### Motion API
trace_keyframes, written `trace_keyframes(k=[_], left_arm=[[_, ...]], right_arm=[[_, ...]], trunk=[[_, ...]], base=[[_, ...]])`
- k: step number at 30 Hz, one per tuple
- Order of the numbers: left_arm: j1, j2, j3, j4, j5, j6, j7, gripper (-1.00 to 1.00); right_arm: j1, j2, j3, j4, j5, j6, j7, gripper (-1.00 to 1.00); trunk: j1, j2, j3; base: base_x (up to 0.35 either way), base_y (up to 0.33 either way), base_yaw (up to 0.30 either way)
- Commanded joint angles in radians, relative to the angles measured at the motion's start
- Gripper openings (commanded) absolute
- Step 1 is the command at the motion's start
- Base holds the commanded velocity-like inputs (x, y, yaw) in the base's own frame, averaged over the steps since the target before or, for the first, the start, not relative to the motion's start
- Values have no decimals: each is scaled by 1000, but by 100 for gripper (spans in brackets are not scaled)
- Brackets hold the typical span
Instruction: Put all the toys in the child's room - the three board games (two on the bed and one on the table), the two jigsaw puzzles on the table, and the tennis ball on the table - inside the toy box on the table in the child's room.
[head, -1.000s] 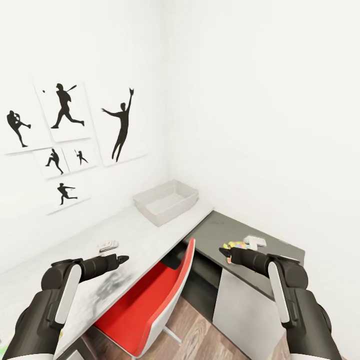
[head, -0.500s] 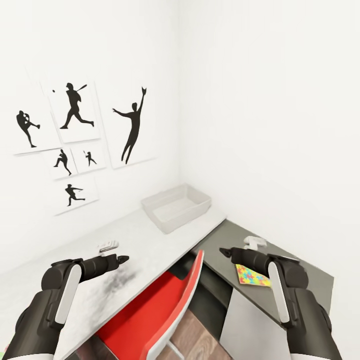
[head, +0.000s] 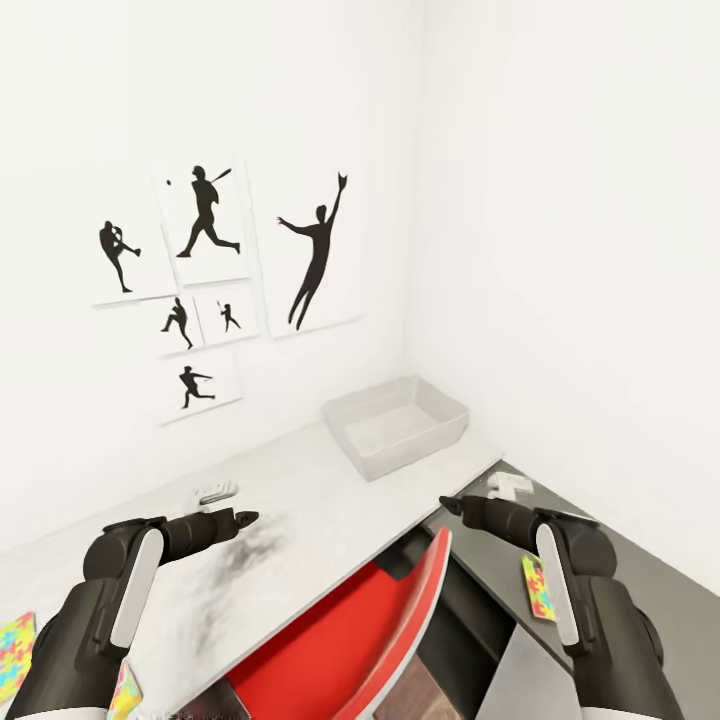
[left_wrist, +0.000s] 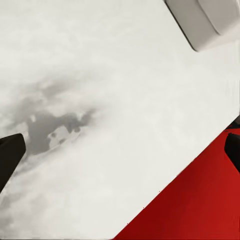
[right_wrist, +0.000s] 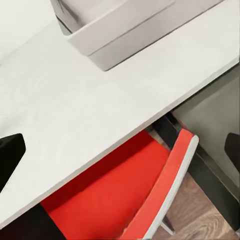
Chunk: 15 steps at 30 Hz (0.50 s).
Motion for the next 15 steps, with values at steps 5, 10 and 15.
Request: trace_keyframes(k=[5, 10, 15], left_arm=[[-1, 0, 1, 0, -3, 5, -5, 100], [-1, -1, -1, 0, -3, 5, -5, 100], [-1, 0, 0, 0, -3, 5, -5, 100]], right_arm=[[-1, 1, -2, -1, -4, 5, 1, 100], [-1, 0, -3, -1, -10, 5, 1, 100], [-1, -2, -5, -1, -13, 4, 3, 100]], trunk=[[1, -2, -2], [1, -2, -2], [1, -2, -2]], base=[[13, 0, 282], [3, -54, 282], [16, -202, 282]])
